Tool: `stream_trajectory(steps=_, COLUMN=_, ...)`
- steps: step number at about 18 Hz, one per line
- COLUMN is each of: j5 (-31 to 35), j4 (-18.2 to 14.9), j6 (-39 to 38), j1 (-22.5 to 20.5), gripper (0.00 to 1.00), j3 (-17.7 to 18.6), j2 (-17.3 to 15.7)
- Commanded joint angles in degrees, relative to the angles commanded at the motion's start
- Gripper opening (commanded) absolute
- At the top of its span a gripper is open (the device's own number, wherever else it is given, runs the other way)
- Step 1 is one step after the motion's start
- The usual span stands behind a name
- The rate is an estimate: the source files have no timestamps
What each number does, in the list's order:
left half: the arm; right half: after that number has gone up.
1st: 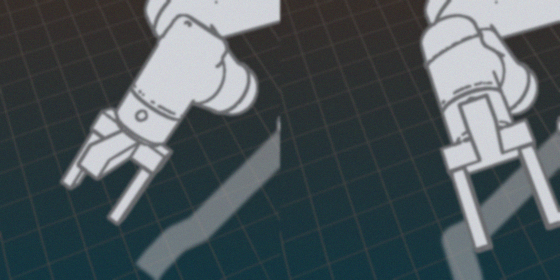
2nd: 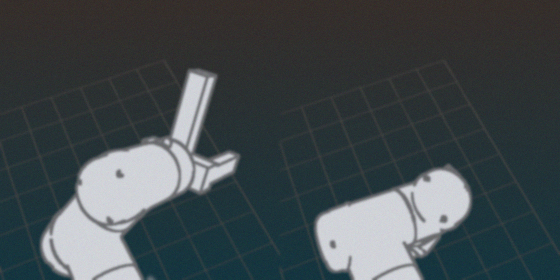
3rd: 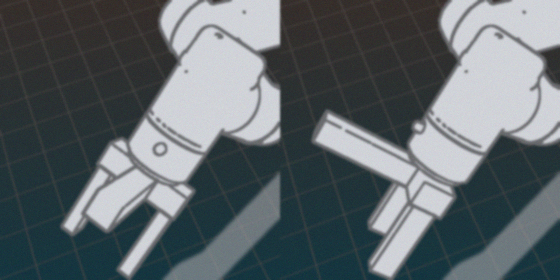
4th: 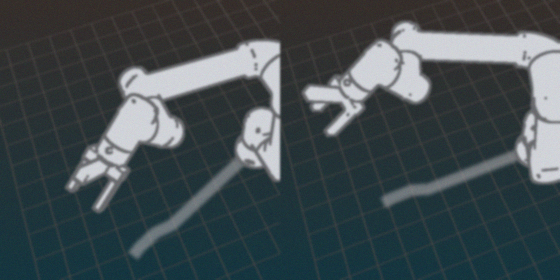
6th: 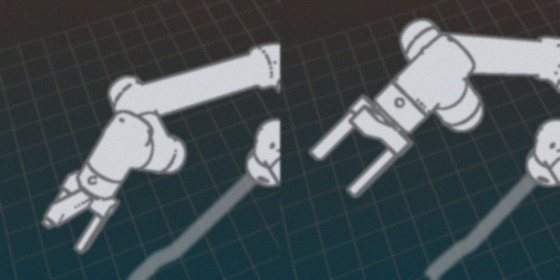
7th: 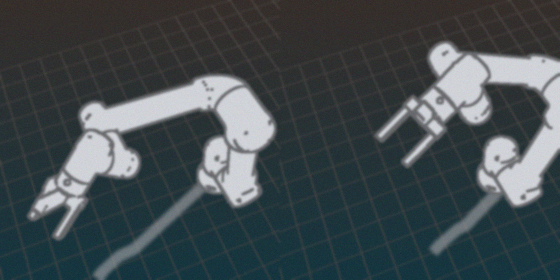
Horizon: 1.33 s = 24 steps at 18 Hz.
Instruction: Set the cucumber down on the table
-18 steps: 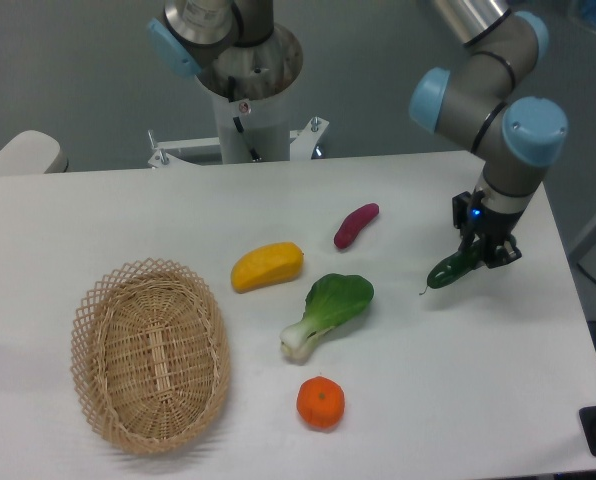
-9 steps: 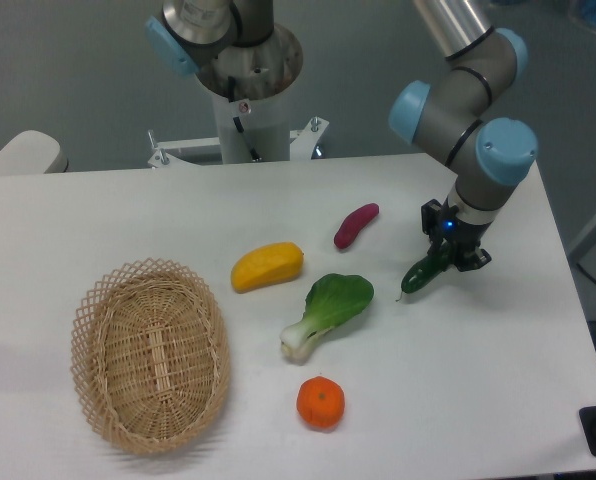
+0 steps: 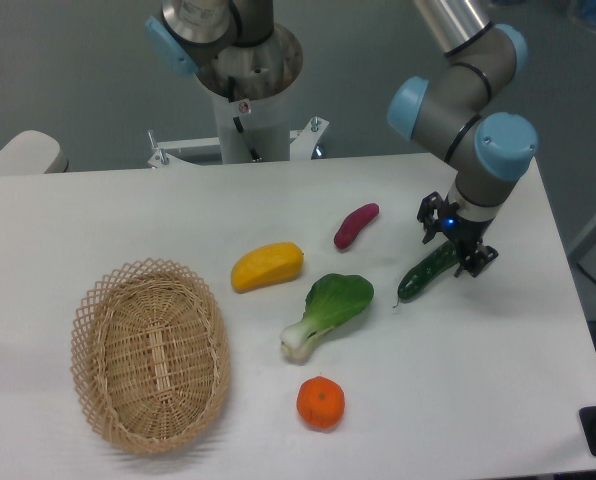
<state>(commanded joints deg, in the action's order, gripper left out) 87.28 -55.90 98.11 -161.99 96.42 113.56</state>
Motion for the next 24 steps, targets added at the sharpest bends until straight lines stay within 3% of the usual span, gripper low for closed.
stream_trajectory(steps=4, j5=0.00, j4=-0.61, j6=-7.49, j1=2.28, gripper=1.00, j3=-5.61, j2=-0.35)
stream_trajectory(steps=12, j5=-0.18, j4=-0.09, j6=-26.38, j1=8.61, gripper=1.00, j3=-10.37, j2=0.78)
stream_trajectory(steps=19, j5=2.53, j4=0.35, j6=-26.92, j1=9.85, gripper=1.00, j3=-14.15, j2=2.02)
stream_trajectory(steps=24, j5=2.99, j4=0.26, j6=-24.20, j1=10.55, gripper=1.00, j3=-14.33, j2=2.02)
